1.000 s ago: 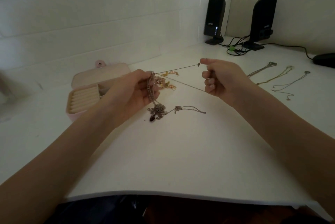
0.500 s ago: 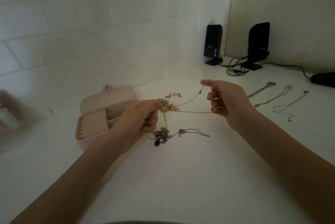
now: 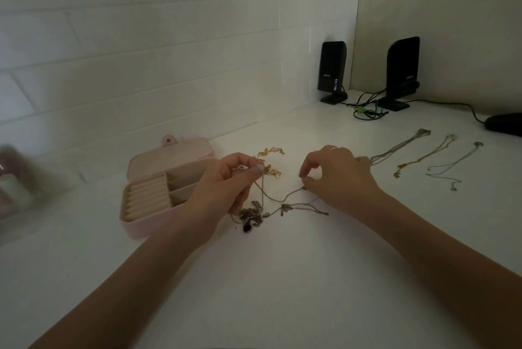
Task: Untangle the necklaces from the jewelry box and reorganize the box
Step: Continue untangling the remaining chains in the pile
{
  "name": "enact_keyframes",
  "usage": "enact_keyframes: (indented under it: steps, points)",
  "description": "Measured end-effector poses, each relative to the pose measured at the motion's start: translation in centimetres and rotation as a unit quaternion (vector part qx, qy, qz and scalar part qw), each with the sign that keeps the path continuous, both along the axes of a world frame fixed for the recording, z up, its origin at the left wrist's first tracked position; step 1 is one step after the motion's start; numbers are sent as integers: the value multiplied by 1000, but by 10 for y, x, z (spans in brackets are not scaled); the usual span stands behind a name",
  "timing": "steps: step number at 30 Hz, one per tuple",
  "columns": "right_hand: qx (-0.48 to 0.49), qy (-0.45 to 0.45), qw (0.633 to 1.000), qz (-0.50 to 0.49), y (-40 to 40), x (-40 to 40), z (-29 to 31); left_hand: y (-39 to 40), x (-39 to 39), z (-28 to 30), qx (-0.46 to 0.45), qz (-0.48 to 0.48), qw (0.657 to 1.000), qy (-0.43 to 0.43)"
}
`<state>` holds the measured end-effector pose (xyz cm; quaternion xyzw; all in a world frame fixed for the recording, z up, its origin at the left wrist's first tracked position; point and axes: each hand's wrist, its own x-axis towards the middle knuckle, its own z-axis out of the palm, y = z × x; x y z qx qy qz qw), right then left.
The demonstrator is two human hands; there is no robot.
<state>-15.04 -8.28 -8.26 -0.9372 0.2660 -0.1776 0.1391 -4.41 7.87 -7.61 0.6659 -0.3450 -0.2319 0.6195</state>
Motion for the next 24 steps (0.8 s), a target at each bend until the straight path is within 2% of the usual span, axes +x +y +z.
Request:
enact_keyframes:
  steps: [2, 4, 7, 12, 14, 16, 20, 21, 22, 24]
  points:
    - [26, -81, 994, 66, 8, 3, 1, 0, -1, 1, 2, -10, 1000, 10]
    - [159, -146, 963, 163, 19, 5, 5, 0, -3, 1, 4, -15, 1000, -4]
    - [273, -139, 922, 236, 30, 5, 6, -1, -5, 0, 12, -3, 1000, -22]
    - [334, -191, 896, 221, 30, 5, 4, -4, -3, -3, 5, 59, 997, -56]
    - [409, -216, 864, 196, 26, 3, 10, -4, 0, -8, 5, 109, 988, -114]
    - [507, -228, 813, 177, 24, 2, 17, -4, 1, -10, 18, 138, 980, -142]
    - [654, -261, 688, 178, 23, -1, 23, -5, -2, -4, -5, 126, 991, -45]
    - [674, -260, 668, 178, 23, -1, 23, -5, -3, -2, -15, 118, 993, -19]
    - [683, -251, 663, 177, 22, -2, 23, -5, -5, 0, -21, 111, 994, 2]
    - [669, -222, 688, 173, 20, -2, 22, -4, -7, 3, -30, 101, 993, 47]
